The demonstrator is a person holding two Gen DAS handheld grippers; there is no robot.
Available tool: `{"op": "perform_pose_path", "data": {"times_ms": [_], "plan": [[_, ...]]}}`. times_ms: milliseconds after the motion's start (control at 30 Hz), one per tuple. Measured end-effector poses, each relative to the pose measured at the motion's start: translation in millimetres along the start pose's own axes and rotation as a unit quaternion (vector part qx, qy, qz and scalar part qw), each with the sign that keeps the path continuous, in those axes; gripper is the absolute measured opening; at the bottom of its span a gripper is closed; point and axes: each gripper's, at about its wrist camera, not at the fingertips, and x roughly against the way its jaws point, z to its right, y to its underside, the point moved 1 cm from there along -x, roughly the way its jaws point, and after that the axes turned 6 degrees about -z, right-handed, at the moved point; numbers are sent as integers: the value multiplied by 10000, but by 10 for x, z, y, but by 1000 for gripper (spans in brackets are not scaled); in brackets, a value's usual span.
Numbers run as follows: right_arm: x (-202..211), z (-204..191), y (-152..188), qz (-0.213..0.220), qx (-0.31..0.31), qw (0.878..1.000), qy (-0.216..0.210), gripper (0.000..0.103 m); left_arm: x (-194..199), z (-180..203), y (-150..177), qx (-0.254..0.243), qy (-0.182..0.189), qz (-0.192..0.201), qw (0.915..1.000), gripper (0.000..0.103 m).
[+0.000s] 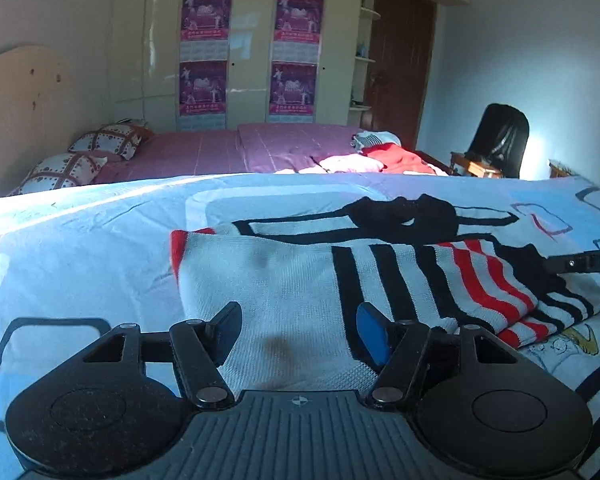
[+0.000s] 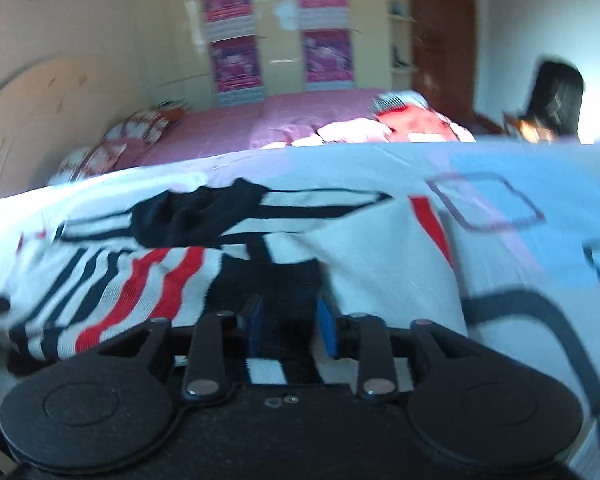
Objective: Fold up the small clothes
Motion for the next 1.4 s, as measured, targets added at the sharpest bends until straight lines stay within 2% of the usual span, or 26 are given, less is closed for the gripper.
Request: {"op": "perform_pose_path", "data": {"times_ms": [100, 133, 167, 200, 233, 333, 433, 533, 600, 733, 800, 833, 933, 1000, 1033, 1100, 1133, 1400], "plan": [[-51, 226, 56, -308, -923, 9934, -611, 35, 68, -192, 98, 711, -251, 148, 9970, 63], [-108, 264, 79, -428, -1151, 9891, -814, 35, 17, -226, 124, 807, -358, 38, 9961, 63], [-140, 278, 94, -389, -1276, 9871, -889, 33, -65, -243, 148, 827, -391, -207, 9956, 63], [-156, 265, 96, -324, -1286, 9869, -916, 18, -164, -235, 181, 797, -405, -449, 9950, 63], [-175, 245, 93, -286, -1261, 9874, -913, 12, -212, -221, 216, 756, -441, -485, 9950, 63], [-105, 237, 76, -105, -1278, 9873, -940, 10, -241, -212, 218, 759, -468, -490, 9948, 63], [33, 208, 102, 18, -1029, 9914, -814, 9, -247, -204, 241, 715, -465, -461, 9953, 63], [-18, 190, 174, -129, -851, 9951, -482, 5, -258, -188, 241, 680, -494, -457, 9954, 64], [-63, 248, 203, -138, -1008, 9933, -547, 4, -260, -175, 239, 653, -509, -455, 9955, 64], [-52, 214, 167, -153, -865, 9948, -507, 7, -237, -180, 197, 622, -537, -506, 9953, 66], [90, 175, 132, 126, -661, 9967, -444, 9, -108, -109, 127, 571, -668, -290, 9957, 66], [166, 134, 114, 271, -512, 9972, -481, 9, -35, -51, 89, 531, -591, -139, 9967, 65], [236, -132, 70, 389, 8, 9955, -859, 11, 34, 226, -4, 376, -227, -29, 9990, 66], [188, -392, 100, 329, 478, 9928, -1052, 11, -41, 458, -15, 32, -184, -102, 9998, 66], [147, -505, 129, 264, 678, 9909, -1131, 10, -122, 529, -1, -65, -208, -270, 9994, 66], [11, -662, 201, 32, 1006, 9902, -968, 8, -297, 540, 86, -24, -276, -623, 9977, 66], [-92, -683, 243, -197, 1055, 9914, -753, 7, -296, 510, 128, 12, -234, -477, 9986, 66], [-71, -485, 332, -122, 977, 9919, -800, 4, -208, 452, 191, -148, -262, -467, 9985, 66]]}}
